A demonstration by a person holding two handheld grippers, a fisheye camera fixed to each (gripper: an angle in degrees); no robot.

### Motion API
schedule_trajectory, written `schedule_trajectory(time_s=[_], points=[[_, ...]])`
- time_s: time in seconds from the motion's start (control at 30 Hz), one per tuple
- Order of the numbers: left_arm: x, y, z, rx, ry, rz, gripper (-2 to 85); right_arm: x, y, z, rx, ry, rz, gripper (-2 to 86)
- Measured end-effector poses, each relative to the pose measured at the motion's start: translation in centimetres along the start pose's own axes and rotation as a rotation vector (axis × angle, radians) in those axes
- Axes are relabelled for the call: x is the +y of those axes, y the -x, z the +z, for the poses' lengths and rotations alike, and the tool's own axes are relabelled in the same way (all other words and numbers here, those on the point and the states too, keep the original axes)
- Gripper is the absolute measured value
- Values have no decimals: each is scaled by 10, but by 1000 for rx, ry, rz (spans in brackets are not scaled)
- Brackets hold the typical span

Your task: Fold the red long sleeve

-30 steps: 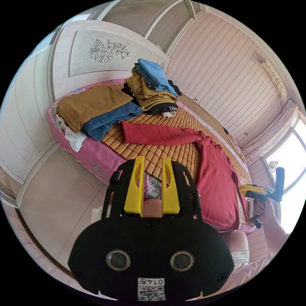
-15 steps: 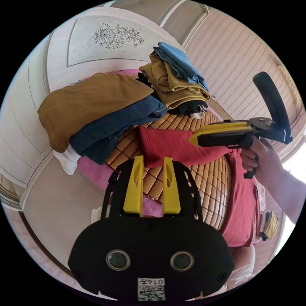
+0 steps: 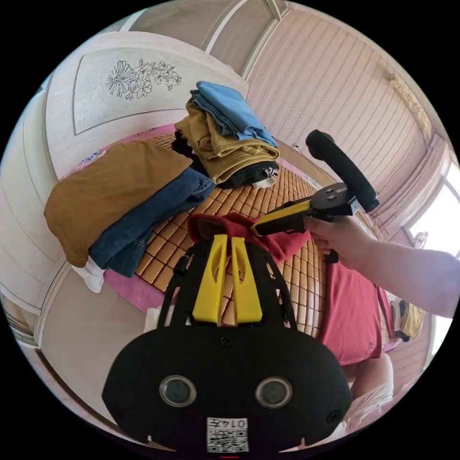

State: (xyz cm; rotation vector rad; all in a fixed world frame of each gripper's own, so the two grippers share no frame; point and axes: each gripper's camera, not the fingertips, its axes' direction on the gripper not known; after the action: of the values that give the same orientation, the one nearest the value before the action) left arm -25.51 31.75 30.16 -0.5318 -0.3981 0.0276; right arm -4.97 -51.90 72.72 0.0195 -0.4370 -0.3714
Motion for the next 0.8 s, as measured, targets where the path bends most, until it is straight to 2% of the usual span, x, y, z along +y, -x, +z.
schedule_trajectory(time_s=[0.13, 0.23, 0.3, 0.4, 0.47, 0.57, 0.67, 0.8], points=[[-10, -69, -31, 74, -135, 187, -9, 57, -35, -77, -28, -229, 126, 2], [-18, -136, -62, 248, -262, 332, -8, 144, -64, -160, 12, -486, 255, 3], [-12, -201, -85, 379, -317, 488, -6, 237, -75, -218, 54, -658, 356, 7], [19, -279, -95, 577, -273, 676, 7, 357, -69, -256, 105, -739, 473, 14], [47, -315, -84, 686, -182, 758, 24, 419, -59, -252, 153, -678, 540, 16], [94, -349, -38, 750, 86, 756, 40, 507, -49, -212, 202, -441, 705, 18], [131, -368, 1, 786, 331, 735, 46, 572, -39, -171, 138, -262, 873, 25], [158, -404, 26, 678, 470, 851, 54, 613, -36, -149, 22, -294, 1028, 58]])
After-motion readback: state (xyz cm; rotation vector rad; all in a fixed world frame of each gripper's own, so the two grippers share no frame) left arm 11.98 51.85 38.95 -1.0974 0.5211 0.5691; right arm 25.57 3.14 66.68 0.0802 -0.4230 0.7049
